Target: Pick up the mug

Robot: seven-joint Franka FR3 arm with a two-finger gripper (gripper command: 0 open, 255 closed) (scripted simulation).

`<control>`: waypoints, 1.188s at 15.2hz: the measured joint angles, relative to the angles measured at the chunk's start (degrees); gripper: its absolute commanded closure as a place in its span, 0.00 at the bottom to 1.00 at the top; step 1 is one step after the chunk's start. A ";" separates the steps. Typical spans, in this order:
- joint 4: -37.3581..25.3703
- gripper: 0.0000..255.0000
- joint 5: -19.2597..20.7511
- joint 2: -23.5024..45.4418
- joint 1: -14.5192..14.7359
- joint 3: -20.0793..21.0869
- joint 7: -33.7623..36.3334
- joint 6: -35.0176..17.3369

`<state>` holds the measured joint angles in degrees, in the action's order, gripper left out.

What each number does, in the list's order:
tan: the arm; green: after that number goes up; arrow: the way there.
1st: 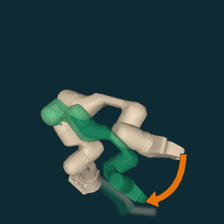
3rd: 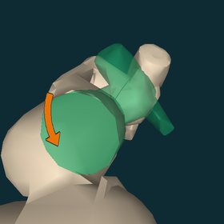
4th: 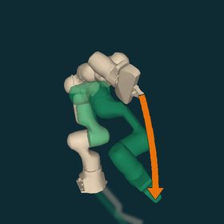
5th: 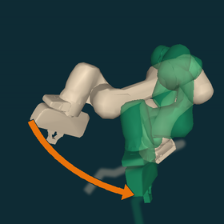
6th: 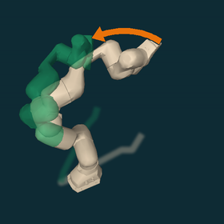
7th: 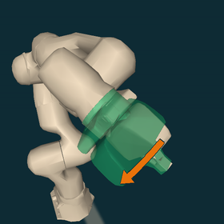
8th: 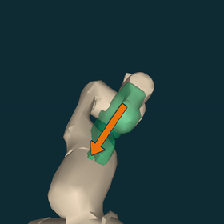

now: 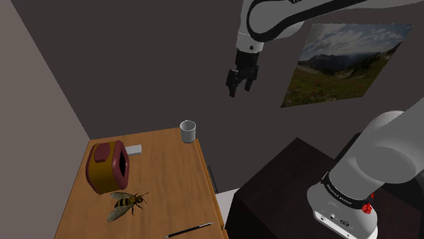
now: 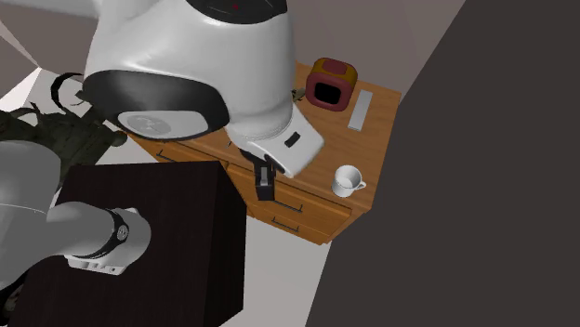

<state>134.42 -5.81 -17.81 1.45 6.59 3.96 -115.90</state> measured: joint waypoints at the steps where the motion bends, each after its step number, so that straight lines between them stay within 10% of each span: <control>1: -0.76 0.00 0.30 2.23 0.07 0.48 0.66 -1.38; 18: -25.14 0.00 10.99 40.65 4.69 3.44 14.56 -12.49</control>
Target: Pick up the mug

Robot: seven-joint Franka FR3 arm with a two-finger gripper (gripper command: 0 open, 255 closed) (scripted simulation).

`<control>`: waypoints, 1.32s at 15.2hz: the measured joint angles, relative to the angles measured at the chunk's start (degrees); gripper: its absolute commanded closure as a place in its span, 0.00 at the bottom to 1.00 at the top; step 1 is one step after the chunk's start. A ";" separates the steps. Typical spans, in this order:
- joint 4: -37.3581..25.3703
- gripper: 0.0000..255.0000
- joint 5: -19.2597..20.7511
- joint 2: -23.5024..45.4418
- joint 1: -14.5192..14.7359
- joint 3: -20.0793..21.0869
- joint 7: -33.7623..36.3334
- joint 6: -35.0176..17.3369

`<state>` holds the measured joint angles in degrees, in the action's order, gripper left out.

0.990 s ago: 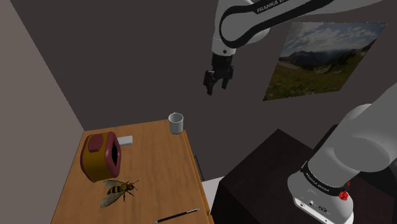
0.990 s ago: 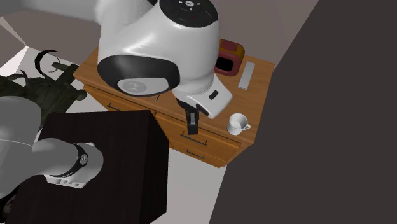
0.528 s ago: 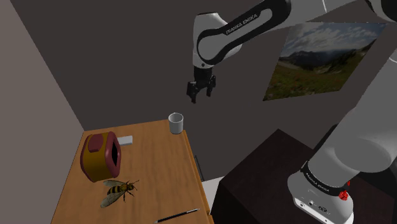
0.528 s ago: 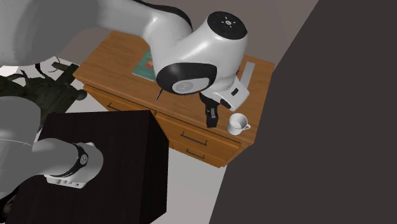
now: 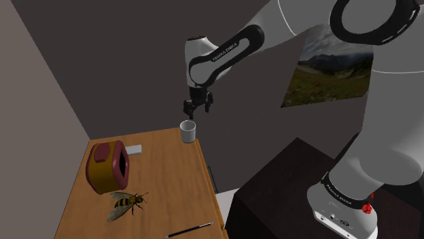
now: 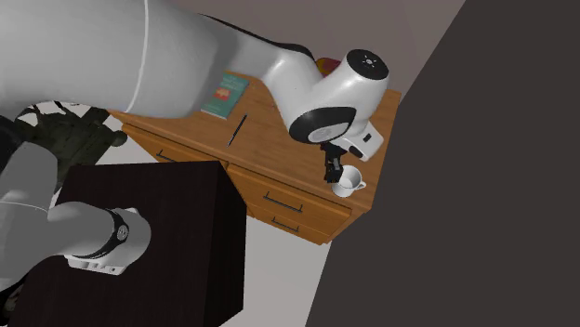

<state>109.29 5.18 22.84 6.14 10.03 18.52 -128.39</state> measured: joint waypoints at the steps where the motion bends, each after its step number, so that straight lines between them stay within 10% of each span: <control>1: -1.42 0.00 0.52 1.84 0.48 -0.15 0.62 -0.18; 12: -30.22 0.00 4.39 28.40 6.04 -2.74 4.49 4.15; 19: -33.53 0.00 4.76 33.37 6.52 -3.18 4.71 2.54; 20: -33.59 1.00 4.78 33.59 6.53 -3.21 4.71 2.39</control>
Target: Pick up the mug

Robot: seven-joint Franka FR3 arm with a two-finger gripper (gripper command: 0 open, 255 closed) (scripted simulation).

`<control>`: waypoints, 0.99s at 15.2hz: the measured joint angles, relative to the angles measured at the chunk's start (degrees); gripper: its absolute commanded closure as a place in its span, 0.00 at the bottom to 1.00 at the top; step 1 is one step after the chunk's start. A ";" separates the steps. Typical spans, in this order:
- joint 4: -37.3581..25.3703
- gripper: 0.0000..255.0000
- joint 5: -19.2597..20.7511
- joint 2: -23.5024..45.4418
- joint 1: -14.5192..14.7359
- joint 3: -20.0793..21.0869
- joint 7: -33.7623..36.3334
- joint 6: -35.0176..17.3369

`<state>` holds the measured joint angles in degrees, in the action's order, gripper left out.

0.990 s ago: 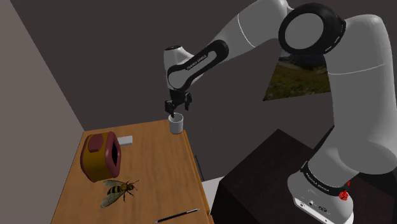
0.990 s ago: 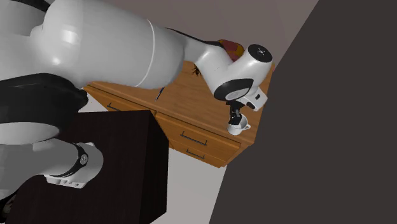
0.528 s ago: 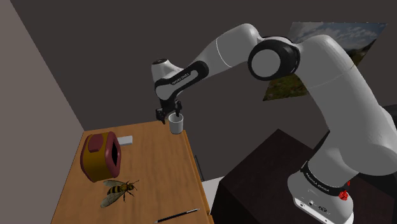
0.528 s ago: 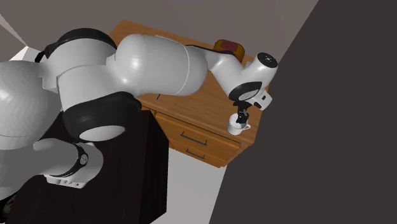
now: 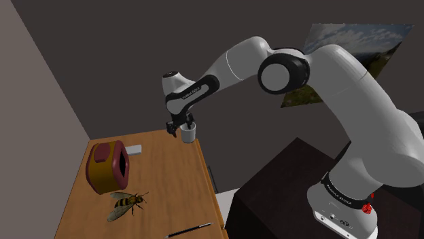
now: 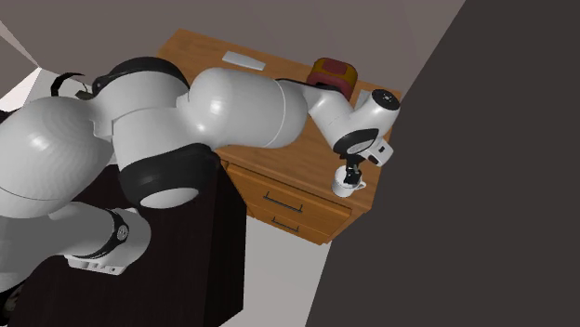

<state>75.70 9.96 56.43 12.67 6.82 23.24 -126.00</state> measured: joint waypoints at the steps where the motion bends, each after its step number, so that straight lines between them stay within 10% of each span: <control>1: -0.02 1.00 0.01 0.10 0.01 -0.01 0.01 -0.09; 15: 0.69 1.00 -0.15 -1.94 -0.13 0.17 -0.10 1.23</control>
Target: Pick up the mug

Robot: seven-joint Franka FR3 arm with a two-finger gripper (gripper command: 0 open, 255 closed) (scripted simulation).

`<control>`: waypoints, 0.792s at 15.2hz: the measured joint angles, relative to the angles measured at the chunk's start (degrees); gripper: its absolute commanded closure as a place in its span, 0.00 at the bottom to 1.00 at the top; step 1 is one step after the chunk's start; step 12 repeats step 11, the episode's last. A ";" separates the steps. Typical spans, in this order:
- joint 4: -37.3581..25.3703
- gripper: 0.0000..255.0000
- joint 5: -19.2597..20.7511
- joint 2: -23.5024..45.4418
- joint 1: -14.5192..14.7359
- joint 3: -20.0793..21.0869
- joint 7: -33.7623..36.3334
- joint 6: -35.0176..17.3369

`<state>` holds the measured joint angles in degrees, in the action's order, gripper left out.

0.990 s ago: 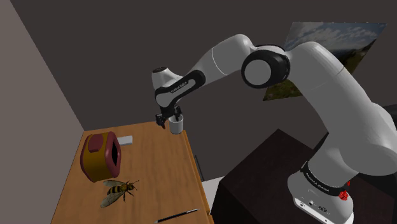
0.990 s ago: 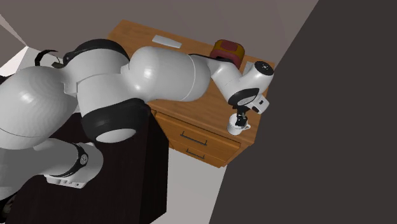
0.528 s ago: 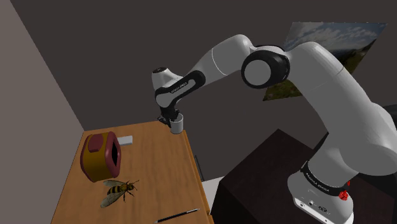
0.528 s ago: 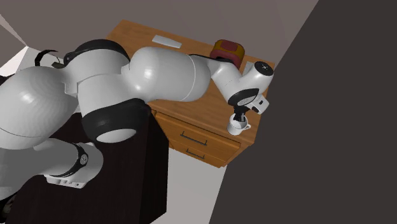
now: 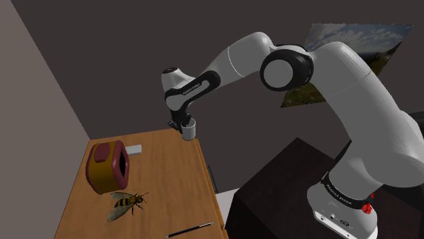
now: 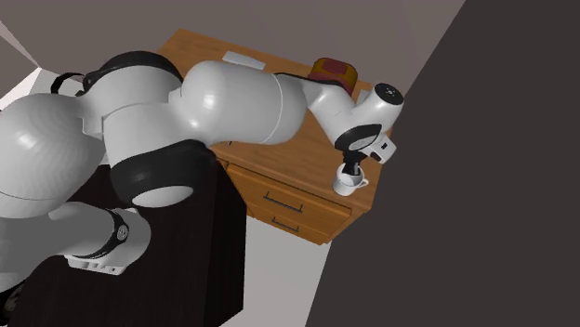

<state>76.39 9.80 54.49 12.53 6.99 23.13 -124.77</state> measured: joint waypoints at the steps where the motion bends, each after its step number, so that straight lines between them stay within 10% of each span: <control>1: 0.35 1.00 -0.05 -0.66 -0.02 0.06 0.01 0.31; 12: 1.83 1.00 -0.56 -5.96 -0.40 0.56 -0.36 4.12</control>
